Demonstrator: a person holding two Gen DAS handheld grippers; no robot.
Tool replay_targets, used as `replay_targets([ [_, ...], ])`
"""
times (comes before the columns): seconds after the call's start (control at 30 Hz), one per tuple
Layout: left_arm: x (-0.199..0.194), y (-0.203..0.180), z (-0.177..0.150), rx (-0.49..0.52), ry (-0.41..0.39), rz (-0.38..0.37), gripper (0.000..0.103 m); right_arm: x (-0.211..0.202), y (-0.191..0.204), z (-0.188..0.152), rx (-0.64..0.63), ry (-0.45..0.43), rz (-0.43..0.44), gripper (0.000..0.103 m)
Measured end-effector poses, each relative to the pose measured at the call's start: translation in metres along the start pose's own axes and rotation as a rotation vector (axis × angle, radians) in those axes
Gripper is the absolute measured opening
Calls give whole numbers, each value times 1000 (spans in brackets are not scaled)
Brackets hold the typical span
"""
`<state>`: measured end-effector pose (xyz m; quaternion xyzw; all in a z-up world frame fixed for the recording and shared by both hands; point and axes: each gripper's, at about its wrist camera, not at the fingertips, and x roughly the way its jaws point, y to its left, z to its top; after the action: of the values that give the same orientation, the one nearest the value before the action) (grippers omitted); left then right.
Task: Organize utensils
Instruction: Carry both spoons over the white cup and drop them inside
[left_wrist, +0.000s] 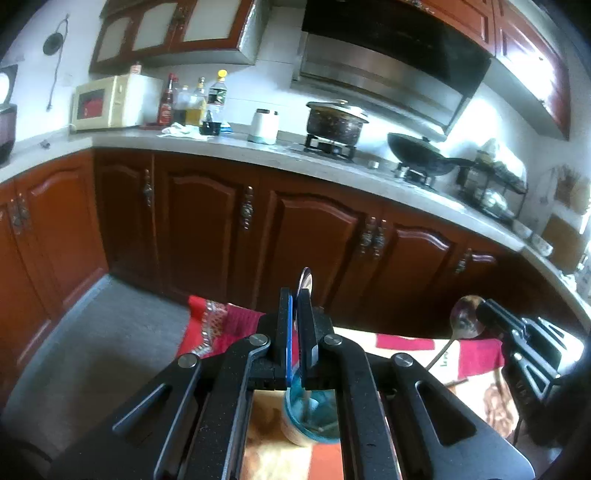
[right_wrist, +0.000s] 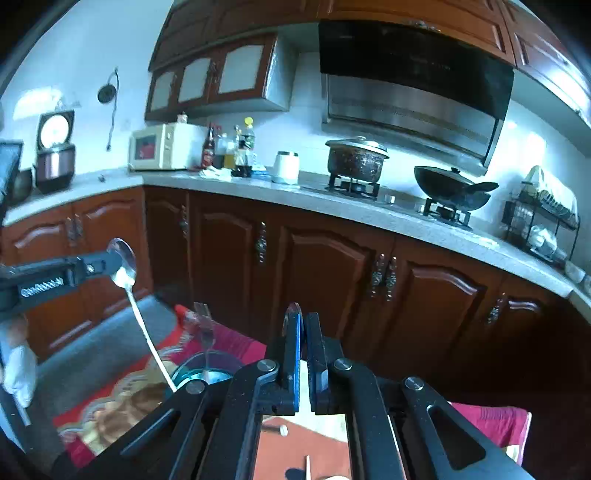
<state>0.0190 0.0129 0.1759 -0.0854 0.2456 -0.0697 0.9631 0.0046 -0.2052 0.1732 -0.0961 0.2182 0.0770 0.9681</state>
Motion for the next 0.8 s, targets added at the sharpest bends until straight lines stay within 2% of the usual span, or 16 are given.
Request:
replay_targets([
  [0.3, 30, 3, -8, 71, -15, 89, 1, 52, 23, -17, -54, 38, -96, 2],
  [0.47, 50, 1, -25, 103, 24, 107, 1, 75, 33, -29, -71, 95, -74, 2],
  [0.6, 63, -2, -40, 114, 71, 106, 1, 93, 36, -41, -64, 161, -22, 2],
  [0.8, 77, -10, -56, 116, 125, 100, 1, 101, 39, -44, -105, 214, 23, 2],
])
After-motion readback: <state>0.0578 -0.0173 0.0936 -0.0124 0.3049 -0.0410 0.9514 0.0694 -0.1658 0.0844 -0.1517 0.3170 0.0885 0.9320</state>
